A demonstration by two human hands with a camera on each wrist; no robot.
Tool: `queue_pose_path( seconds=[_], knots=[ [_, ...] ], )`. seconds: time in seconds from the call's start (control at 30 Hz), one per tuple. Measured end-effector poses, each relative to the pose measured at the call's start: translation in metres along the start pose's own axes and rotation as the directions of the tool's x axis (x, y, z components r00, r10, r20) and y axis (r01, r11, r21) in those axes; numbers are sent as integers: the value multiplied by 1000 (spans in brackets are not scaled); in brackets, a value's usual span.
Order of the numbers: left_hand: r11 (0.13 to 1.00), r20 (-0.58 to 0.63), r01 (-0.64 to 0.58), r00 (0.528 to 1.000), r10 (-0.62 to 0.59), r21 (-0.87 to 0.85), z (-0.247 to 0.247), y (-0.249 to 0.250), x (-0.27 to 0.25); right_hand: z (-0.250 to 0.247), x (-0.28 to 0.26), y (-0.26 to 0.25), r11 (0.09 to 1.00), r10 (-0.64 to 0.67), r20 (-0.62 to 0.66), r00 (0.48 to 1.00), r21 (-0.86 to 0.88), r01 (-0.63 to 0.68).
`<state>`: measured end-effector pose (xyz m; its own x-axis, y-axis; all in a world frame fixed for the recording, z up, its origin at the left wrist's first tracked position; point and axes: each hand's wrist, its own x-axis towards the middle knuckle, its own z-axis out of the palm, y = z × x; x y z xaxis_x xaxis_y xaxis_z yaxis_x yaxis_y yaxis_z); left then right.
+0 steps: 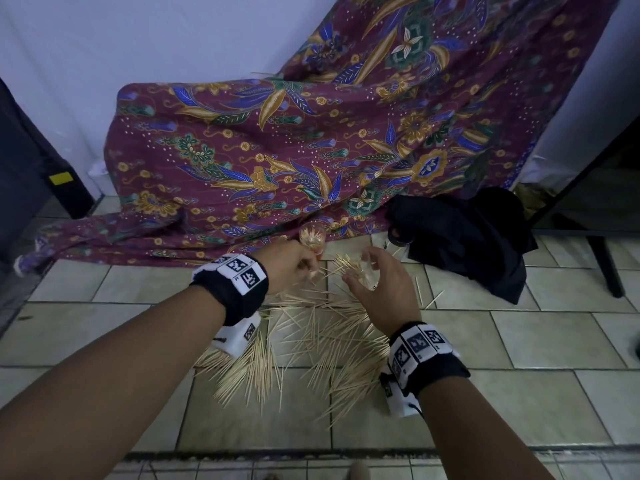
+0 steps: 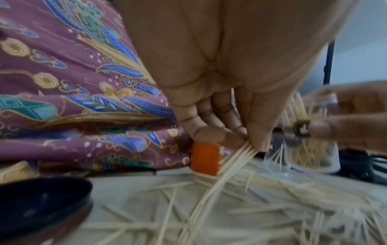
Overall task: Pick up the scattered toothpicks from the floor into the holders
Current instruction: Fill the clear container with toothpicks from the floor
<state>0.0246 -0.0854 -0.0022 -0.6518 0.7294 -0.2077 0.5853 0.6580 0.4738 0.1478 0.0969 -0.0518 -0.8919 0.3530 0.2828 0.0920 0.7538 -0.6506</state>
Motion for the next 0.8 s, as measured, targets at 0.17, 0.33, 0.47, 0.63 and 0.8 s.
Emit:
queue_pose_path(
  seconds=[0.17,0.33,0.47,0.63,0.8],
  knots=[
    [967,-177,-112,982,72,-227,-27,14,1,0,0,-1,1000,5,-1,1000,7,-5],
    [857,-309,-245,945,107,-454,-35,35,9,1,0,0,1000,-5,-4,1000,13,5],
    [795,-342,-291,933,112,-532,-26,48,16,1,0,0,1000,0,-1,1000,15,0],
    [832,-285,-278,946,152,-479,-11,53,21,0,0,0,1000,-3,-4,1000,12,3],
    [878,-274,-268,947,166,-397,-6,52,21,1,1,-1,1000,2,14,1000,19,-2]
  ],
)
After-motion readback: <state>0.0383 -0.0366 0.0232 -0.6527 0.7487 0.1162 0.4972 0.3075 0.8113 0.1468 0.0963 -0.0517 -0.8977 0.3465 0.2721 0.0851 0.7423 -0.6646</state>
